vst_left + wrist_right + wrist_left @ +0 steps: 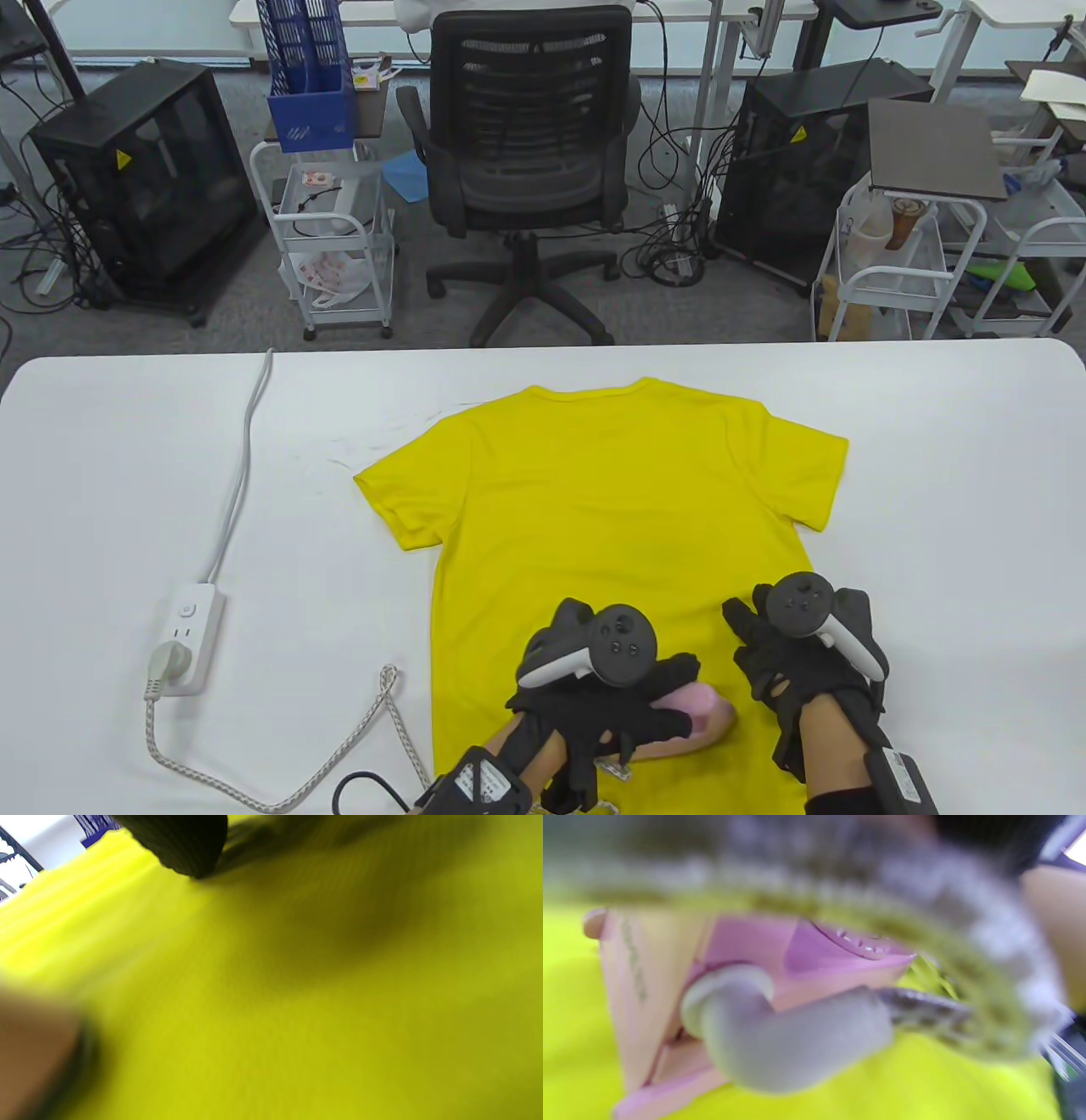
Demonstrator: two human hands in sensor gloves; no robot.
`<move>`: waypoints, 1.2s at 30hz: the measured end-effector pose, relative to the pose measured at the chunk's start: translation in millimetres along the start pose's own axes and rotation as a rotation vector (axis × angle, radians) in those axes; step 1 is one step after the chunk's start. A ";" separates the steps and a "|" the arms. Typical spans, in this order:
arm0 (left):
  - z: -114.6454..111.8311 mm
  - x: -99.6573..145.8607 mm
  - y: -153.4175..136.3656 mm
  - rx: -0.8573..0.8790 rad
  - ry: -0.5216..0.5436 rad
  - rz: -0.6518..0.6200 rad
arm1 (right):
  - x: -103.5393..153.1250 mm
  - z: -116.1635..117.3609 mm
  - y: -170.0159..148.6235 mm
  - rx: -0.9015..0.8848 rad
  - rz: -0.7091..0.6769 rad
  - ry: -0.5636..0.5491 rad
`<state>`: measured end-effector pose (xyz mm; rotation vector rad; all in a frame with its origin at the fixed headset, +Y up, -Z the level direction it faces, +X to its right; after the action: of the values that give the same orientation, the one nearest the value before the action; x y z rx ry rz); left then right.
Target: Iron t-shirt with electric iron on table
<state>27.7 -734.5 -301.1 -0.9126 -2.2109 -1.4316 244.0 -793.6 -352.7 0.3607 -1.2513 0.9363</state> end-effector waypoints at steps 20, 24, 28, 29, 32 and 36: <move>20.0 1.1 -63.0 0.053 0.151 0.288 | 0.5 -3.1 -7.9 -0.097 -0.010 0.024; 2.2 -1.4 -4.7 -0.051 0.055 0.067 | 0.9 -2.5 -7.5 -0.086 -0.007 0.020; -4.6 8.5 14.0 -0.124 0.020 -0.059 | 0.7 -3.2 -9.6 -0.102 -0.008 0.022; -2.4 11.7 7.6 -0.113 0.049 -0.017 | 0.8 -2.7 -9.4 -0.099 -0.008 0.018; 8.0 18.8 -22.2 -0.106 0.085 0.129 | 1.1 -1.5 -8.7 -0.087 -0.006 0.012; 23.0 37.2 -85.0 -0.040 0.158 0.404 | 1.3 -0.2 -8.6 -0.075 -0.003 0.008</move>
<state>-56.1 -725.5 -346.0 -1.1383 -1.7645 -1.3062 250.7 -798.0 -349.4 0.2996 -1.2745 0.8846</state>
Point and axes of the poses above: the tracker on the back of each hand, its own y axis roughly to the thumb side, its own x axis roughly from the fingertips to the wrist, z = x × y, the point moved 2 cm from there along -x, roughly from the wrist to the fingertips, and after that the axes turned 14 degrees about -x, right-handed, at the moved point
